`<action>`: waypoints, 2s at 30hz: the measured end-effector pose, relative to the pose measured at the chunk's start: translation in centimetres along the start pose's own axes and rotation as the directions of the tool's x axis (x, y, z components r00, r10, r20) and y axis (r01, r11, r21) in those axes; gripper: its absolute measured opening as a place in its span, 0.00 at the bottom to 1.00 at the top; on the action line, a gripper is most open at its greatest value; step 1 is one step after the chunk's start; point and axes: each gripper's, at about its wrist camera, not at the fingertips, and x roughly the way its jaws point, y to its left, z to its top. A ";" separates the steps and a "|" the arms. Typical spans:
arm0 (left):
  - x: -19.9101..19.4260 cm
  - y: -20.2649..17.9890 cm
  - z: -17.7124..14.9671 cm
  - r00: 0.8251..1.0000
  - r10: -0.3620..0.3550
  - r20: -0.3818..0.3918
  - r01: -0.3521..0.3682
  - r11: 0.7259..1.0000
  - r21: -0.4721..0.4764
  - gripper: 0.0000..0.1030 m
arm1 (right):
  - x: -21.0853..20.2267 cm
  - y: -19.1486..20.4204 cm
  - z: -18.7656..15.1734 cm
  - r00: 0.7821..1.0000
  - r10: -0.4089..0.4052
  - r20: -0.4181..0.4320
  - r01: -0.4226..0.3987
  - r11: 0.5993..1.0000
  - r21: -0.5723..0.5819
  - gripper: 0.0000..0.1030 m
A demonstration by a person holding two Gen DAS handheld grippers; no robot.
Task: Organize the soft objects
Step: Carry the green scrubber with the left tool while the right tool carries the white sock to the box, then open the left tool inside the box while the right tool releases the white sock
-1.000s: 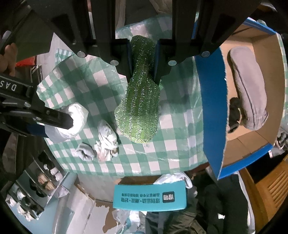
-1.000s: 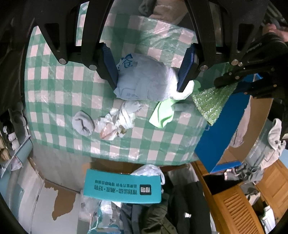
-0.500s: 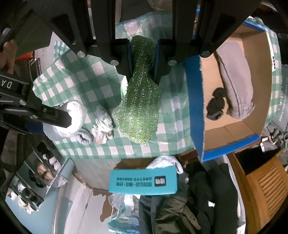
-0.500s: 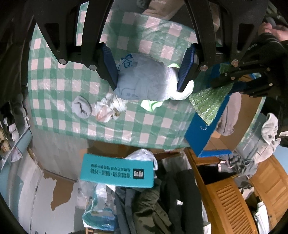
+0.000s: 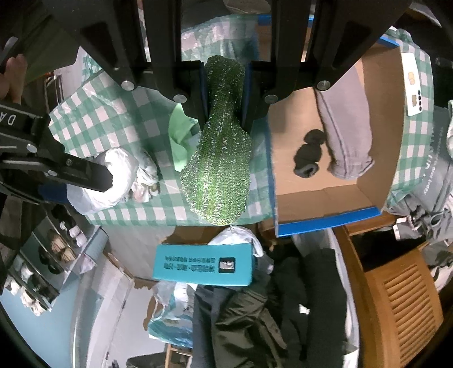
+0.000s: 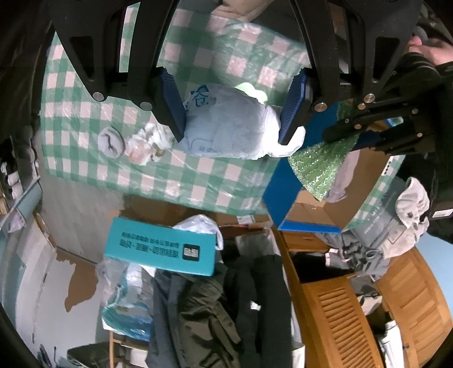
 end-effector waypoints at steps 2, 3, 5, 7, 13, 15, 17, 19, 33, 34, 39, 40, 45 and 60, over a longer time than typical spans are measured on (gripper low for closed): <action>-0.2 0.7 0.0 1.000 0.002 0.002 -0.002 1.000 -0.011 0.19 | 0.2 0.6 0.4 1.000 0.005 -0.002 -0.005 1.000 -0.007 0.62; -0.3 1.1 0.0 1.000 0.003 0.003 -0.003 1.000 -0.018 0.19 | 0.3 0.9 0.5 1.000 0.007 -0.002 -0.007 1.000 -0.009 0.62; -0.5 1.9 0.0 1.000 0.007 0.008 -0.007 1.000 -0.029 0.19 | 0.5 1.5 0.8 1.000 0.011 -0.004 -0.011 1.000 -0.016 0.62; -0.7 2.5 -0.1 1.000 0.014 0.013 -0.013 0.999 -0.036 0.19 | 0.7 2.2 1.1 1.000 0.015 -0.004 -0.015 1.000 -0.022 0.62; -1.2 4.5 -0.4 0.999 0.034 0.025 -0.033 0.998 -0.058 0.19 | 1.6 4.4 2.2 0.999 0.035 -0.009 -0.036 0.998 -0.048 0.62; -1.2 5.2 -0.6 0.999 0.041 0.025 -0.040 0.997 -0.069 0.19 | 1.8 5.2 2.5 0.999 0.041 -0.011 -0.042 0.997 -0.060 0.62; -1.2 5.9 -0.8 0.999 0.044 0.023 -0.042 0.996 -0.080 0.19 | 2.2 6.2 2.9 0.999 0.051 -0.013 -0.051 0.996 -0.070 0.62; -1.3 6.5 -0.9 0.999 0.047 0.022 -0.045 0.995 -0.089 0.19 | 2.5 6.9 3.1 0.998 0.058 -0.014 -0.059 0.995 -0.080 0.62; -0.8 12.5 -2.5 0.995 0.099 -0.004 -0.098 0.977 -0.187 0.19 | 6.2 13.1 4.9 0.992 0.103 -0.071 -0.113 0.980 -0.161 0.62; -0.7 12.8 -2.5 0.995 0.102 -0.008 -0.101 0.976 -0.192 0.19 | 6.5 13.6 5.0 0.991 0.105 -0.077 -0.117 0.979 -0.167 0.62; -0.1 14.6 -3.2 0.993 0.116 -0.026 -0.119 0.968 -0.220 0.19 | 8.3 15.7 5.1 0.987 0.119 -0.109 -0.138 0.972 -0.191 0.62; 0.0 14.9 -3.3 0.993 0.118 -0.030 -0.122 0.967 -0.224 0.19 | 8.6 16.0 5.1 0.986 0.120 -0.114 -0.141 0.971 -0.193 0.62; 0.8 16.1 -3.9 0.991 0.123 -0.059 -0.134 0.962 -0.236 0.19 | 10.0 17.3 4.8 0.979 0.133 -0.152 -0.162 0.967 -0.196 0.62; 1.4 17.0 -4.4 0.987 0.138 -0.088 -0.156 0.956 -0.247 0.46 | 12.1 18.0 4.4 0.964 0.154 -0.217 -0.192 0.967 -0.166 0.71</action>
